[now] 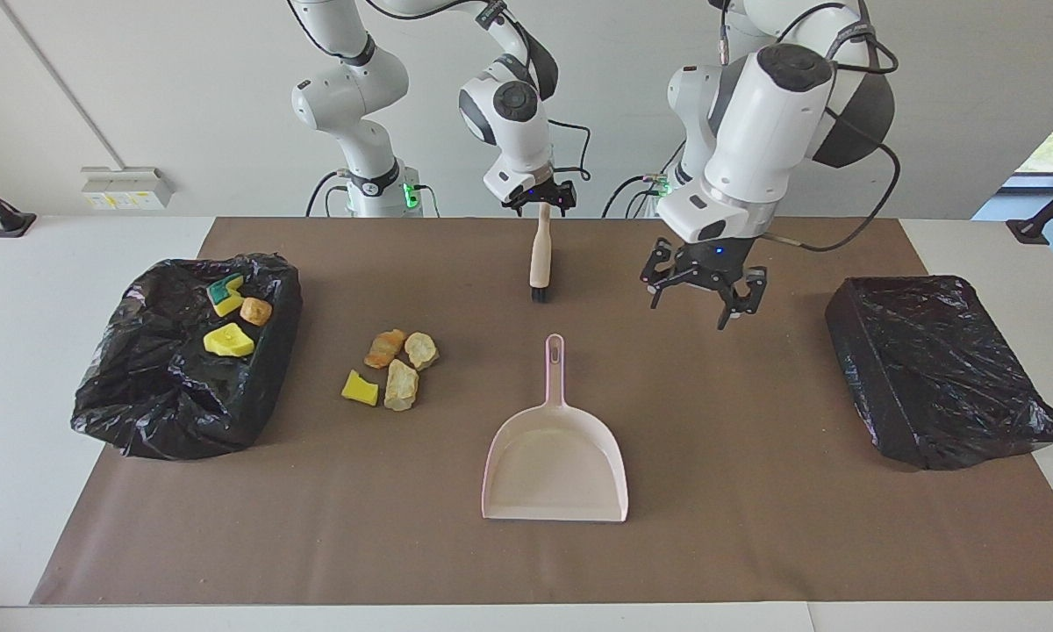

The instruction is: Sweep and dump trash in bin

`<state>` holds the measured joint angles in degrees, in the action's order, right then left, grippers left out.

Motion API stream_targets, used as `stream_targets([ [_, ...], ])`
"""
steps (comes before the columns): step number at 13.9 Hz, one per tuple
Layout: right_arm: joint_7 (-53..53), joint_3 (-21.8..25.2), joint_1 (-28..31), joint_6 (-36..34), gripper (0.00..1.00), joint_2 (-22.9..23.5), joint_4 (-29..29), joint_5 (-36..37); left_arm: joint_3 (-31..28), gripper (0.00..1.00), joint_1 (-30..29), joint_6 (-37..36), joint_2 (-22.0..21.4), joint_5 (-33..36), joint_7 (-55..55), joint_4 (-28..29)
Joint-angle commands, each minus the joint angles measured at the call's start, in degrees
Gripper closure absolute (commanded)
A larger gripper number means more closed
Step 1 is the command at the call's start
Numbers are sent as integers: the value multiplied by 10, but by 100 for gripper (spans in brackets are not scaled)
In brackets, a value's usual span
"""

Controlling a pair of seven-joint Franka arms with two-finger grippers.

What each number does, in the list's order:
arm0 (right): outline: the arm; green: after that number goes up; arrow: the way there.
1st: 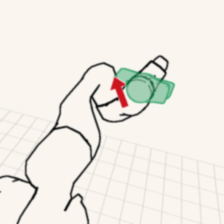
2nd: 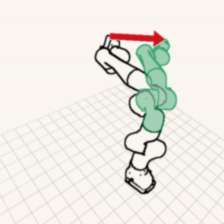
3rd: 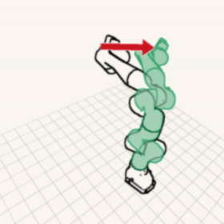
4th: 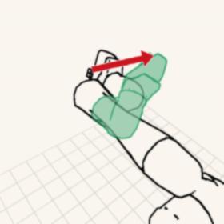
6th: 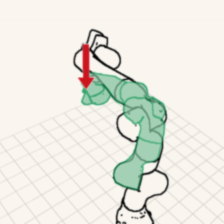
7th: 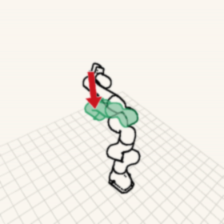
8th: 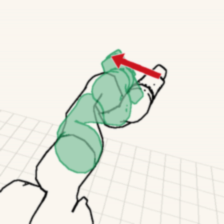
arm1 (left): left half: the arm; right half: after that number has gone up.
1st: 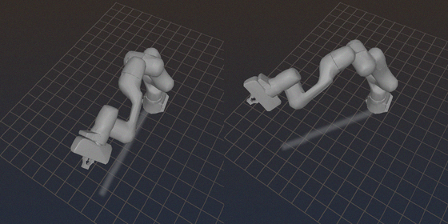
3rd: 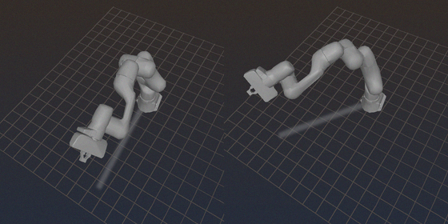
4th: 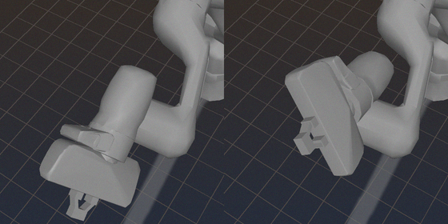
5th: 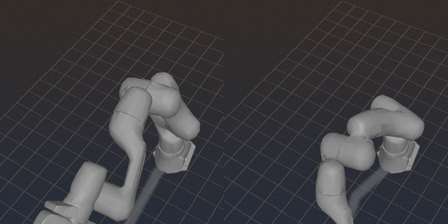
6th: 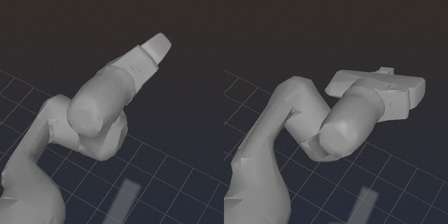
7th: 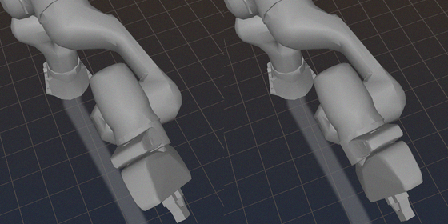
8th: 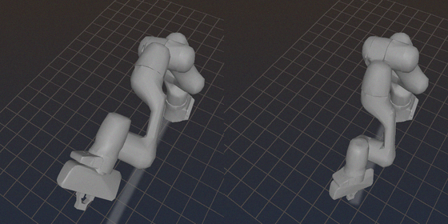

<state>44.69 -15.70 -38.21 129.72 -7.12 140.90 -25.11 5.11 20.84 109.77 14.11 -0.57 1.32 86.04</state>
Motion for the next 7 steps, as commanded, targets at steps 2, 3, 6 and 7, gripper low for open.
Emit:
stream_targets([
  [2,6,1,-5,20,0,1,15,-15,-10,0,61,78,68,19,100,-2],
  [3,6,1,-6,23,0,2,16,-15,-10,0,68,98,79,21,121,3],
  [6,6,1,-19,33,0,16,17,-15,-11,0,95,121,107,22,156,3],
  [7,4,1,-21,38,14,27,17,-15,-11,0,96,134,116,22,167,4],
])
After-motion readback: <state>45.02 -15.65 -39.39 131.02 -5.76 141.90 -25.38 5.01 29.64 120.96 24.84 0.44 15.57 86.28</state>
